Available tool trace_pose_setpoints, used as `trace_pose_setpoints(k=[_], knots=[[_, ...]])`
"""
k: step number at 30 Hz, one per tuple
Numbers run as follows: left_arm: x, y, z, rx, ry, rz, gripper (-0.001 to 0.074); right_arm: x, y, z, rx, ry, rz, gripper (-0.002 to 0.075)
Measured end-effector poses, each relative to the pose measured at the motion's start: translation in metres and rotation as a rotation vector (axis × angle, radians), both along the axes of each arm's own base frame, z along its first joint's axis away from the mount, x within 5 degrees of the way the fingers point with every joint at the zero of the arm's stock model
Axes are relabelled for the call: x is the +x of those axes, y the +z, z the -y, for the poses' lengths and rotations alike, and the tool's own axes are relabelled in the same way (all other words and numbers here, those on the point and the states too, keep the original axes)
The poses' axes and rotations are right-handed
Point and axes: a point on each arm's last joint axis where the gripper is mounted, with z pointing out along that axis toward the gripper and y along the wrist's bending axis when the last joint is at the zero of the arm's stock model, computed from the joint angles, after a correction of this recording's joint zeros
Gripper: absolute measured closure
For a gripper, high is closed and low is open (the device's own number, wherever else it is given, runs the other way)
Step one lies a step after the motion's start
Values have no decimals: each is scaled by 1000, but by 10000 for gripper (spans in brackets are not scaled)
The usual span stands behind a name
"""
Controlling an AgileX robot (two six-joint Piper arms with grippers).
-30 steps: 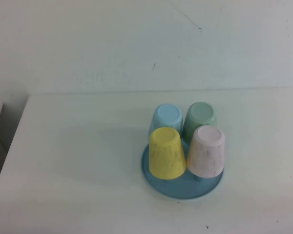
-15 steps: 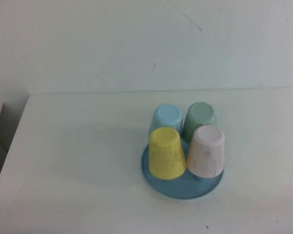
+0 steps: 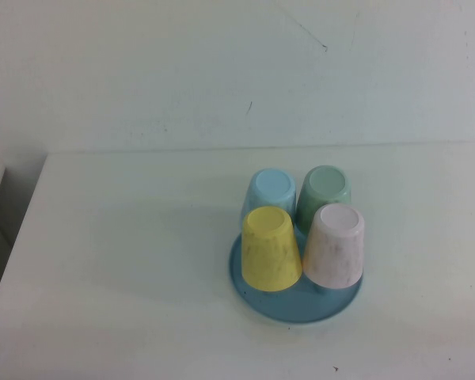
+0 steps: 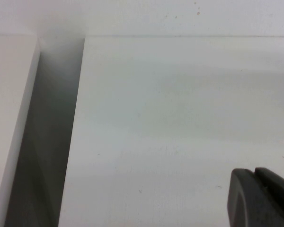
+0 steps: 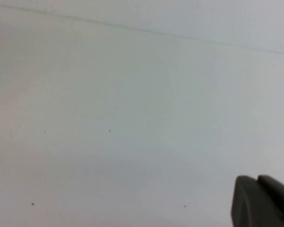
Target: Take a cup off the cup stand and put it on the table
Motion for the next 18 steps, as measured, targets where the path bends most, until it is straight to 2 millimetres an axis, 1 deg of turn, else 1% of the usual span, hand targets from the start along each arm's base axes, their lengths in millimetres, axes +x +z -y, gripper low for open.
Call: trace_pose_setpoints(k=[9,11,14,18], knots=[[0,0,0,0,0,3,738,2,6,0,-9,4,70,729],[1,2,0,1,0,36,738,3,9,0,-13,6,105,729],[3,13,0,10,1,162,738,5,18,-1,-20,12,205,729],[3,38,0,0,-2,441,738,5,39,-2,-36,26,440,729]])
